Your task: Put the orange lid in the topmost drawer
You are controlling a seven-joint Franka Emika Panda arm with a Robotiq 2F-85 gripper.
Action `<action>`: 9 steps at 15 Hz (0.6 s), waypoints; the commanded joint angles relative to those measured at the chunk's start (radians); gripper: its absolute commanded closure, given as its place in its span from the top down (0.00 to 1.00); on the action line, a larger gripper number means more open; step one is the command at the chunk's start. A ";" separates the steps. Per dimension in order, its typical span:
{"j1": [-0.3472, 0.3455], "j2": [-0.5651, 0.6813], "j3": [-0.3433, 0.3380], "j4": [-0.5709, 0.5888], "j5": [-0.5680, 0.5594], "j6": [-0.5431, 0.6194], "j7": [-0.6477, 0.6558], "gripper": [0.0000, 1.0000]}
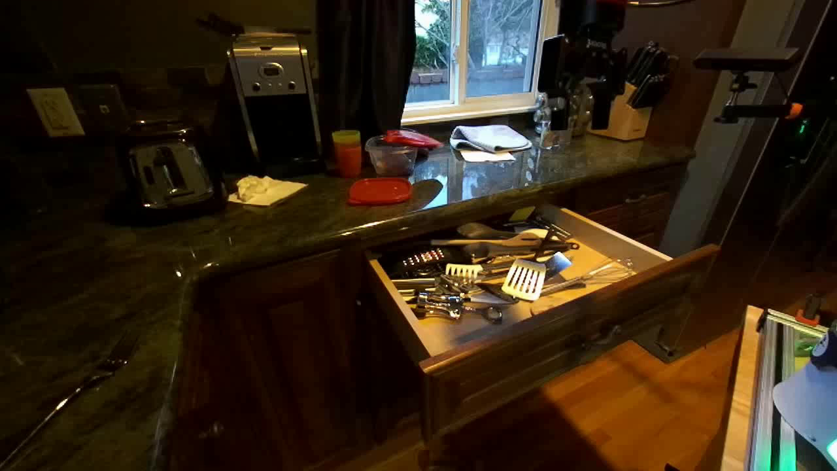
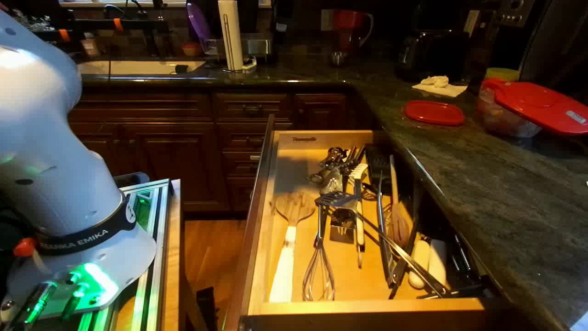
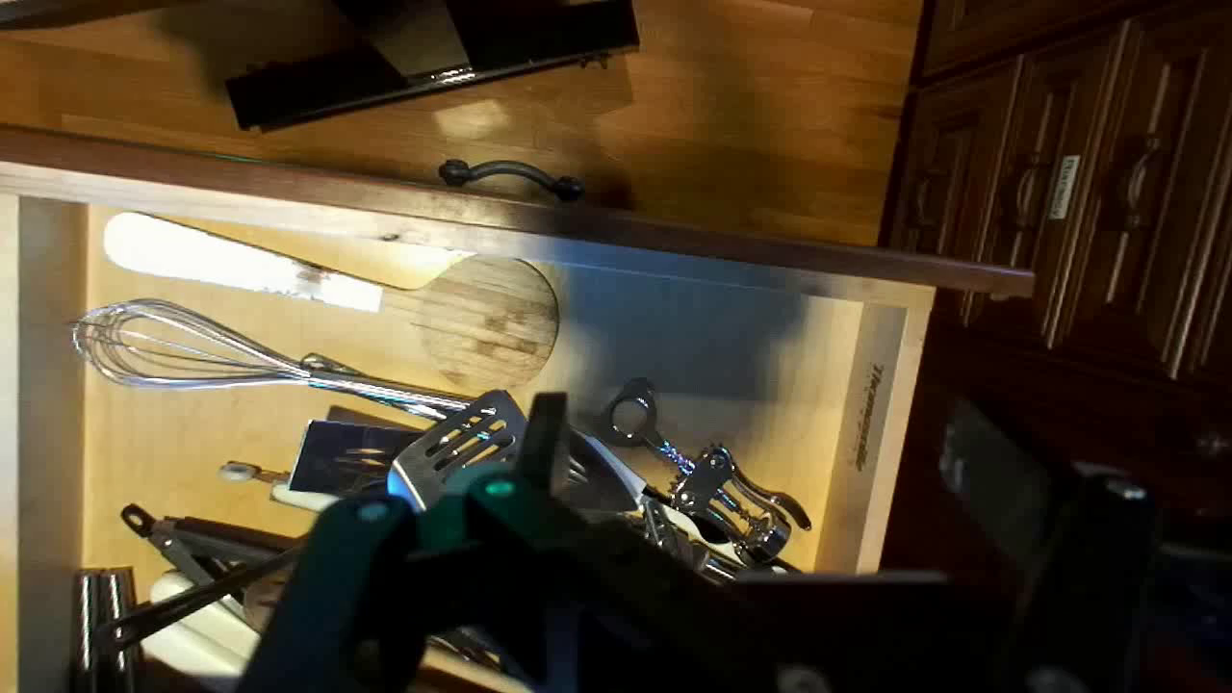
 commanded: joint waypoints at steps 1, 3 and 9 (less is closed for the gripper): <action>-0.006 0.000 0.004 0.002 0.001 -0.003 -0.002 1.00; -0.006 0.000 0.004 0.002 0.001 -0.003 -0.002 1.00; -0.025 0.126 0.020 0.152 -0.184 0.029 -0.058 1.00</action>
